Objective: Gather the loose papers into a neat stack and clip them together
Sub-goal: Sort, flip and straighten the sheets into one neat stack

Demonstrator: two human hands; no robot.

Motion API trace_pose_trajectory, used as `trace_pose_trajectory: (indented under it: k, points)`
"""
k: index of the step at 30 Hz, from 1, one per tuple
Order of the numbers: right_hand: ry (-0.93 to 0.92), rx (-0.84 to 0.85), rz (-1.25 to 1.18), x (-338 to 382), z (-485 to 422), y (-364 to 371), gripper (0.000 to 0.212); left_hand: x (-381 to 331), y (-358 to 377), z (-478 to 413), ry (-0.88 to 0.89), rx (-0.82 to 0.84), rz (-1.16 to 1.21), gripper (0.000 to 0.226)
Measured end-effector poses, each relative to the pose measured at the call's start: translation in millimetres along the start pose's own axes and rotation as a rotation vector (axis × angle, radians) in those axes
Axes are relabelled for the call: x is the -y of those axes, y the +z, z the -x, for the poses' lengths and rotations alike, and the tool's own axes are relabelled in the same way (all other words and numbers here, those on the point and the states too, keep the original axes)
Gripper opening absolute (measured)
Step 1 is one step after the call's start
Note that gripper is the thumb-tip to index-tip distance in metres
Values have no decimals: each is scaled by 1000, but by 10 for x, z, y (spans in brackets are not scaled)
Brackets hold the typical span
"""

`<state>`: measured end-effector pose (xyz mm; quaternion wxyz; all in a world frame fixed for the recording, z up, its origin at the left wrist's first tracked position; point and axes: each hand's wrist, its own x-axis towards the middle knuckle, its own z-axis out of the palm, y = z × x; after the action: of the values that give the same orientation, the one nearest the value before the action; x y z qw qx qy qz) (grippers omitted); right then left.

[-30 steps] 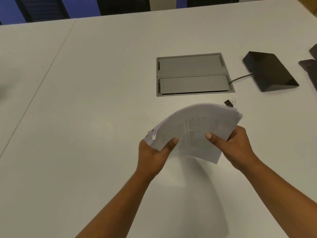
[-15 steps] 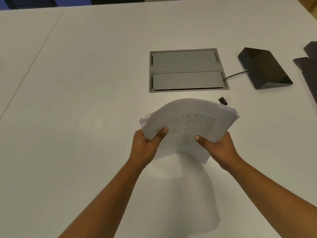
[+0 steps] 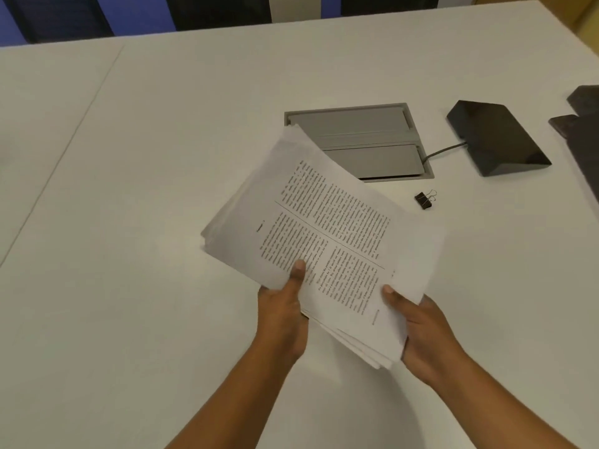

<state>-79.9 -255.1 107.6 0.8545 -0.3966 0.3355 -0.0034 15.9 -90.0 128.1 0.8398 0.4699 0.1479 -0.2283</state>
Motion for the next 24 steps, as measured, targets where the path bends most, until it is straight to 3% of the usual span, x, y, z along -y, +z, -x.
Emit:
trace_pose_trajectory:
  k: [5, 8, 10, 12, 17, 24]
  points:
    - [-190, -120, 219, 200, -65, -272, 35, -487, -565, -248, 18, 294, 25, 79]
    - [-201, -82, 321, 334, -102, -473, 35, -832, -727, -405, -45, 308, -241, 93]
    - [-230, -64, 406, 433, -118, -491, 30, -849, -674, -462, -48, 386, -525, 83]
    - [-277, -54, 497, 522, -152, -442, 26, -800, -535, -481, 20, 416, -683, 57]
    - [-369, -1, 606, 648, -237, -361, 25, -595, -403, -511, 248, 328, -635, 45]
    - [-403, -26, 636, 565, -373, -441, 36, -322, -360, -505, 320, 225, -740, 27]
